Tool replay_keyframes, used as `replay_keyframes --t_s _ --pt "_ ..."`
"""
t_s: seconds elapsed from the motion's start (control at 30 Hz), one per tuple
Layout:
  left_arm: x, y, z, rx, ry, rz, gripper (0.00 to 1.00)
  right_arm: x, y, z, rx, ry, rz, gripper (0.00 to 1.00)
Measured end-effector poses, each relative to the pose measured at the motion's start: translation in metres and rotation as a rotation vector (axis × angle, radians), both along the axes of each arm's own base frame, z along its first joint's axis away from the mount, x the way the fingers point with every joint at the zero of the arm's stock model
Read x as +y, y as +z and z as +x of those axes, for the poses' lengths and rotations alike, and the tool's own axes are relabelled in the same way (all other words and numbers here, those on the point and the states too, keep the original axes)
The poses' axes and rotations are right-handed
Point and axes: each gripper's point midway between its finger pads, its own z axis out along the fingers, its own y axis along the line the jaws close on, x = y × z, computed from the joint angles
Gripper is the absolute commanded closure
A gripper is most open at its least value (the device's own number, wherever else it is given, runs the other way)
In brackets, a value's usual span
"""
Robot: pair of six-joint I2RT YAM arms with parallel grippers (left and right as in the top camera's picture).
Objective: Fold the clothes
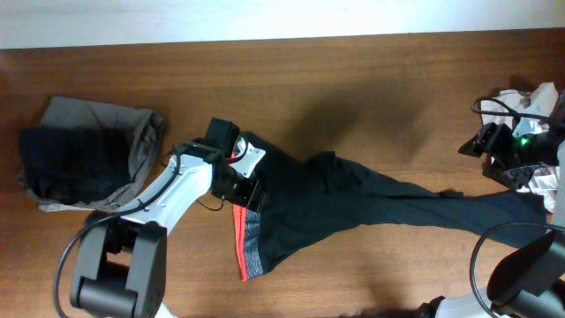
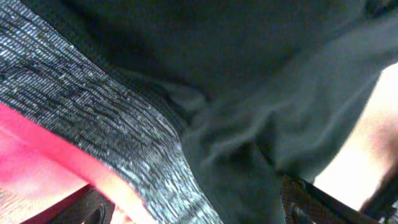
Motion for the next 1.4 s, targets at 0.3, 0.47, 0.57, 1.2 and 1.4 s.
replay_keyframes --t_s 0.3,0.47,0.57,1.2,1.4 --pt "0.001 -0.017 0.005 0.018 0.020 0.018 0.90 0.000 0.000 0.000 0.002 0.000 0.001 0.25" --pt "0.002 -0.016 0.002 0.033 0.023 0.024 0.99 0.000 0.000 0.000 0.002 0.000 0.001 0.25" --pt "0.004 -0.008 -0.001 0.068 0.026 0.037 0.99 0.000 0.000 0.000 0.002 0.000 0.001 0.25" --pt "0.092 0.210 0.059 -0.315 0.297 0.037 0.99 -0.003 -0.004 -0.003 0.018 -0.002 -0.021 0.34" --pt "0.097 0.209 0.058 -0.313 0.306 0.051 0.99 -0.002 -0.024 -0.010 0.055 -0.015 -0.012 0.28"
